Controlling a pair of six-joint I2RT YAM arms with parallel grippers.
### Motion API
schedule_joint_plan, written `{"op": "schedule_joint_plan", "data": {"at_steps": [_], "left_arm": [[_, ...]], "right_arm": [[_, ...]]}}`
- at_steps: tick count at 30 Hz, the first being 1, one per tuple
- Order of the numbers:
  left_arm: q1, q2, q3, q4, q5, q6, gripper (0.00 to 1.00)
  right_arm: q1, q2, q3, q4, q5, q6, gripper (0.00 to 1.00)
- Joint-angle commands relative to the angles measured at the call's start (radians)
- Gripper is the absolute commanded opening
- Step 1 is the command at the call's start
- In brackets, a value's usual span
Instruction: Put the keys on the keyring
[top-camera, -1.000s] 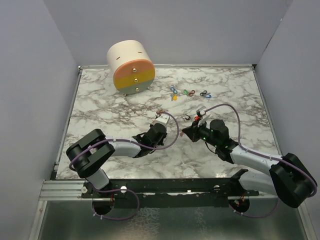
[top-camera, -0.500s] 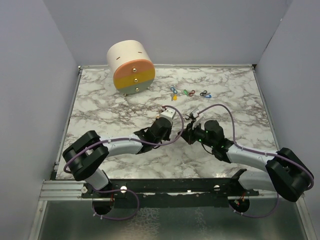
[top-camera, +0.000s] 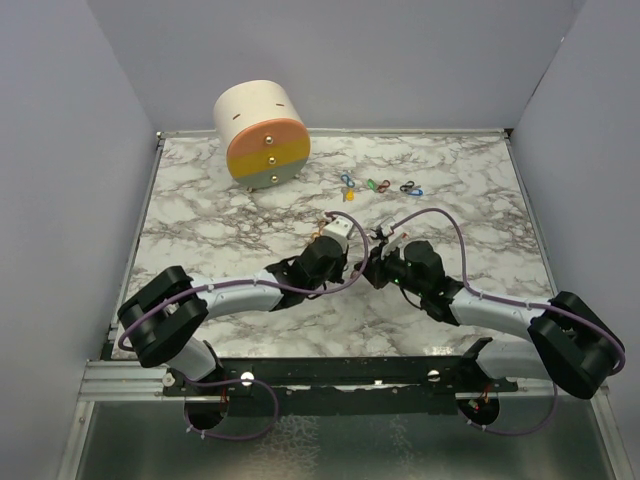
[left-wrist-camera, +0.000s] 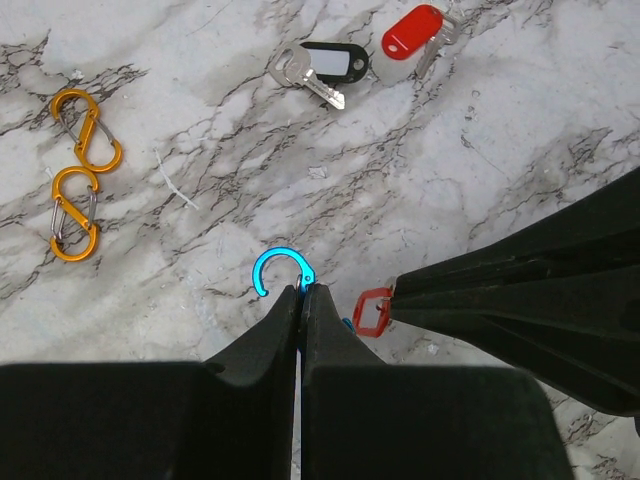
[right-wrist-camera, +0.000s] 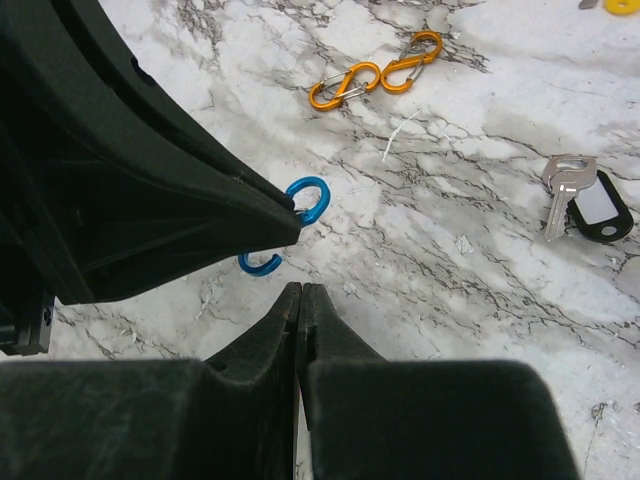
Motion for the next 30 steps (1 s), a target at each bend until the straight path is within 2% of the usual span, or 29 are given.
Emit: {"op": "schedule_joint_plan", "data": {"at_steps": [1,30], "left_arm": [[-0.017,-0.026,0.011,0.005,0.029,-0.011,0.0],[-0.037,-0.02,0.016,0.018,0.024,-0.009,0.0]], "right_arm": [[0.01,0.004,0.026,0.025,0.049,-0.018,0.01],[0.029,0.008,0.025,0.037,0.042,-0.028,0.01]]}}
